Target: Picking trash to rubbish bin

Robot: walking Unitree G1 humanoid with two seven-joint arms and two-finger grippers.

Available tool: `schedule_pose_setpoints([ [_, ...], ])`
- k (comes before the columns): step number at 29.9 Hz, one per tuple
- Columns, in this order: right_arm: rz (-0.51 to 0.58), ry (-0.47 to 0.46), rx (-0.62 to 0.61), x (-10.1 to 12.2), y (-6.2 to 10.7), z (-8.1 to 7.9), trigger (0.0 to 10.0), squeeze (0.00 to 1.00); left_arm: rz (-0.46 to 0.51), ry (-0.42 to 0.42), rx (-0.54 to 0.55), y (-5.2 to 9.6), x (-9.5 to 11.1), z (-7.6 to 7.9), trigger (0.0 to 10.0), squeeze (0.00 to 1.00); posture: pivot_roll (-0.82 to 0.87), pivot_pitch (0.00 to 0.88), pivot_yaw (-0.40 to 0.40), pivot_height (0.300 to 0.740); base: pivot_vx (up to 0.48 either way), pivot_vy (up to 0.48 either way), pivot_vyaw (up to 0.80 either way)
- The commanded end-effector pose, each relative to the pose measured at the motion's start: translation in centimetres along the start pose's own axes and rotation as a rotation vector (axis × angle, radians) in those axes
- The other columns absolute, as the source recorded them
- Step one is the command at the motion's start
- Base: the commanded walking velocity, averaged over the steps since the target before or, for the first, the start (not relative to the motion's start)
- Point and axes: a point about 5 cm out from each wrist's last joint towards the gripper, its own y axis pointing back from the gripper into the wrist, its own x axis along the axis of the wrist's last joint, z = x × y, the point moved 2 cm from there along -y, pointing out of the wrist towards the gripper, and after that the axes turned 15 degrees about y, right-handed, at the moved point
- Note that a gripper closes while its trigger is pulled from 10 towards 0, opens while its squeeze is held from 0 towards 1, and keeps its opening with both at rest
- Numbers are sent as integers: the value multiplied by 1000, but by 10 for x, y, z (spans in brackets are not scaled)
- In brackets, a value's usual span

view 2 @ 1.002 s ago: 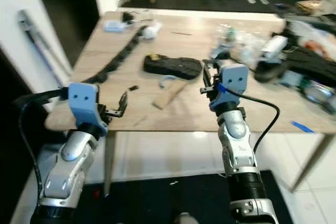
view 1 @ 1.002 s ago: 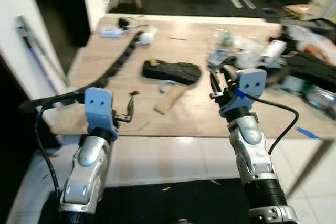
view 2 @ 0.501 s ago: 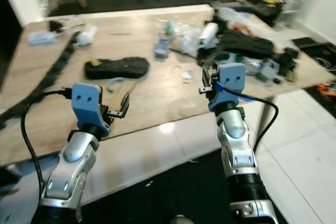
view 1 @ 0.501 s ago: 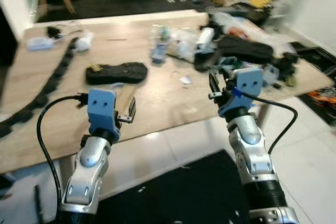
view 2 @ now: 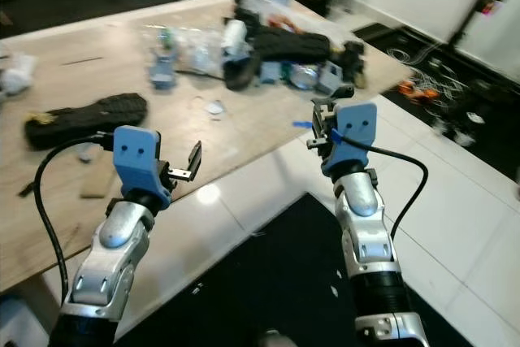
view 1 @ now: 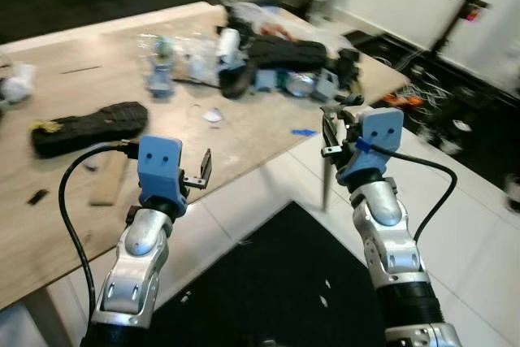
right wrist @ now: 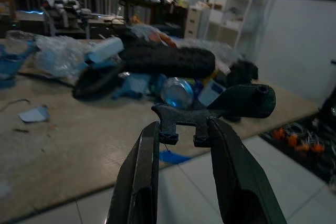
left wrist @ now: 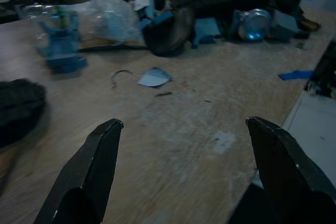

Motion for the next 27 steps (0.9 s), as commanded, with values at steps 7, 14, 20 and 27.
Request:
schedule_pose_setpoints([
  [7, -45, 5, 15, -8, 4, -3, 10000, 0, -15, -6, -6, 0, -5, 3, 10000, 0, 17, 149, -43, 740, 0, 0, -800],
  [14, -59, 7, 20, -11, 6, -4, 10000, 0, -20, -5, -9, 1, -7, 4, 10000, 0, 16, 150, -41, 740, 0, 0, -800],
  [20, -70, 5, 27, -13, 7, -5, 10000, 0, -20, -6, -9, 1, -7, 3, 10000, 0, 17, 148, -43, 740, 0, 0, -800],
  [27, -76, 5, 36, -15, 8, -8, 10000, 0, -20, -9, -8, 1, -7, 2, 10000, 0, 19, 139, -44, 740, 0, 0, -800],
])
